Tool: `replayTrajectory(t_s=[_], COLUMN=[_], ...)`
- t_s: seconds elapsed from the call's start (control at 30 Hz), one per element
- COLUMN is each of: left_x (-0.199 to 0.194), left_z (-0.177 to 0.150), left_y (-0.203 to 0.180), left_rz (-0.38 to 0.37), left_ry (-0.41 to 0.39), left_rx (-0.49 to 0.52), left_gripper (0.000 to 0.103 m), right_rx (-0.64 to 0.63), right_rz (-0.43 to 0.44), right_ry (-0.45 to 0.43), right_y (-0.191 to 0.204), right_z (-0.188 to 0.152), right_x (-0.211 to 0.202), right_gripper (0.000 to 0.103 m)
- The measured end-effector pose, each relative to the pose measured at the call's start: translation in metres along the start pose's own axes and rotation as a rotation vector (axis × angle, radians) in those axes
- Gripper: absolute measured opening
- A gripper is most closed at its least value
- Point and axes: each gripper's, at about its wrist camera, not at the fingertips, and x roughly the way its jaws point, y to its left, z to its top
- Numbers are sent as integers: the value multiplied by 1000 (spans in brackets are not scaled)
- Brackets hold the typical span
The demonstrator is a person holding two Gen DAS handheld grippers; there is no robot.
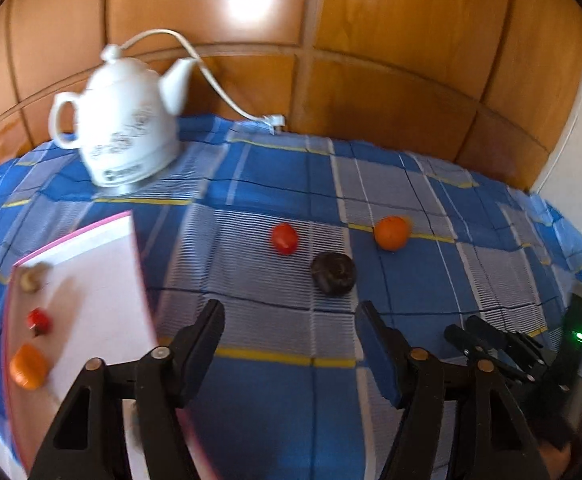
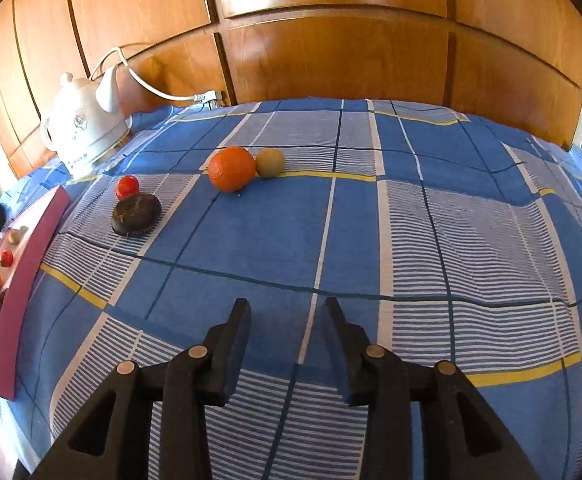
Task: Organize fruits
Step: 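Grasp a dark brown round fruit with the left tool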
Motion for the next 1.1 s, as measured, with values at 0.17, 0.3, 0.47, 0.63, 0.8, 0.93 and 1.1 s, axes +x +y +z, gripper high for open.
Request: replayTrajectory(t_s=[0.17, 0.3, 0.47, 0.63, 0.8, 0.93, 1.1], left_x=[37, 63, 90, 106, 86, 54, 35], left_z=[13, 21, 25, 24, 10, -20, -62], left_y=[-16, -26, -27, -29, -31, -38, -46], left_rz=[-18, 7, 38, 5, -21, -25, -9], left_ry=[57, 88, 114, 112, 73, 28, -5], left_rx=[-10, -2, -3, 8, 10, 59, 116], left_gripper=[74, 75, 75, 44, 44, 44, 44], right_rx=[13, 15, 21, 19, 17, 22, 24], right_rz=[17, 23, 33, 33, 31, 37, 38], right_ry=[-7, -10, -13, -14, -15, -16, -16], right_y=[-1, -1, -2, -2, -1, -2, -3], right_z=[-1, -1, -1, -2, -2, -2, -2], right_x=[0, 0, 0, 1, 1, 1, 1], right_gripper=[38, 40, 41, 41, 41, 41, 41])
